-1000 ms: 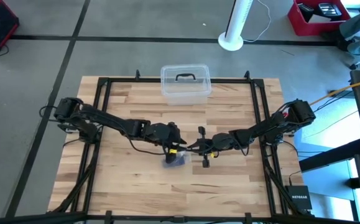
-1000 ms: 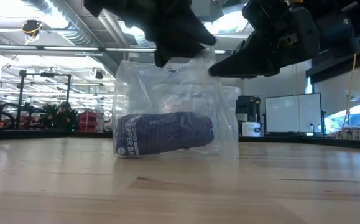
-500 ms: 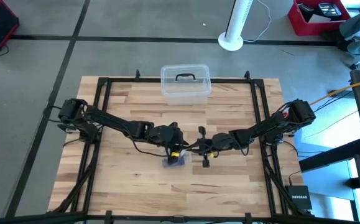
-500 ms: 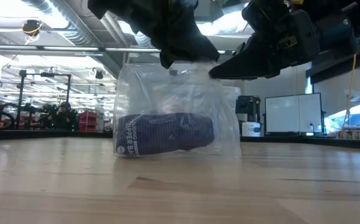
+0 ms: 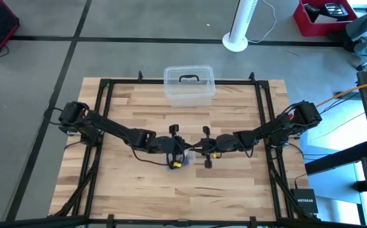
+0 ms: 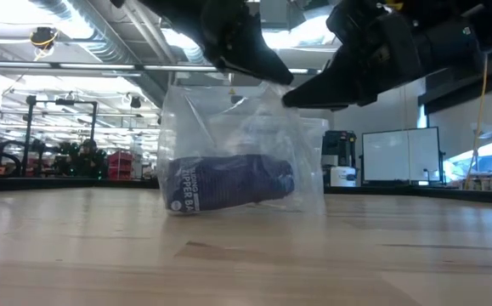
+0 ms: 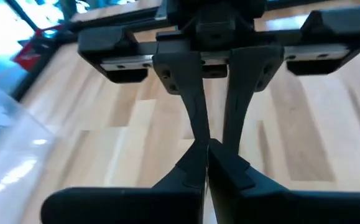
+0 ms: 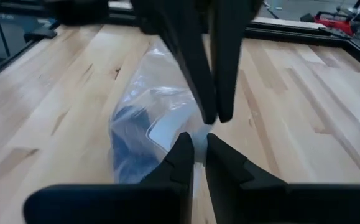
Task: Roll bandage
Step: Close the transparent zip bag
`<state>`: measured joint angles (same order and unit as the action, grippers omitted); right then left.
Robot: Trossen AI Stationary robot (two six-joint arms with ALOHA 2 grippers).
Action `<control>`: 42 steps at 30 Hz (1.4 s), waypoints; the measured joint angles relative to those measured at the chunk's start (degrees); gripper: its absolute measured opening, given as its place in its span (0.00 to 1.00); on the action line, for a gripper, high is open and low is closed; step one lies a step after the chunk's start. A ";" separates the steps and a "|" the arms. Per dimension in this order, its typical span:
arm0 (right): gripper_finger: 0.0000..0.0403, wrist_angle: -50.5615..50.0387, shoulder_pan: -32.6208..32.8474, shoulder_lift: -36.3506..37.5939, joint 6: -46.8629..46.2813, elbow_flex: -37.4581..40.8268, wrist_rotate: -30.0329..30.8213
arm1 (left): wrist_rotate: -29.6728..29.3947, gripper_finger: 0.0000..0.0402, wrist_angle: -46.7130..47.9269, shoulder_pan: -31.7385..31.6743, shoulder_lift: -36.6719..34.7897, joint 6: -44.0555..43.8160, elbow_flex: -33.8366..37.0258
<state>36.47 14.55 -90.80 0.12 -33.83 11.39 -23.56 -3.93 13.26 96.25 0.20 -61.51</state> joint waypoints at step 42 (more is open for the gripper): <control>0.30 -41.98 -1.18 -1.07 -13.48 -14.91 -7.11 | -9.04 0.19 26.24 0.75 -3.54 -1.57 -15.29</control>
<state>-5.51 13.36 -91.87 -13.36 -48.75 4.28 -32.60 22.31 14.00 92.71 -1.37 -76.80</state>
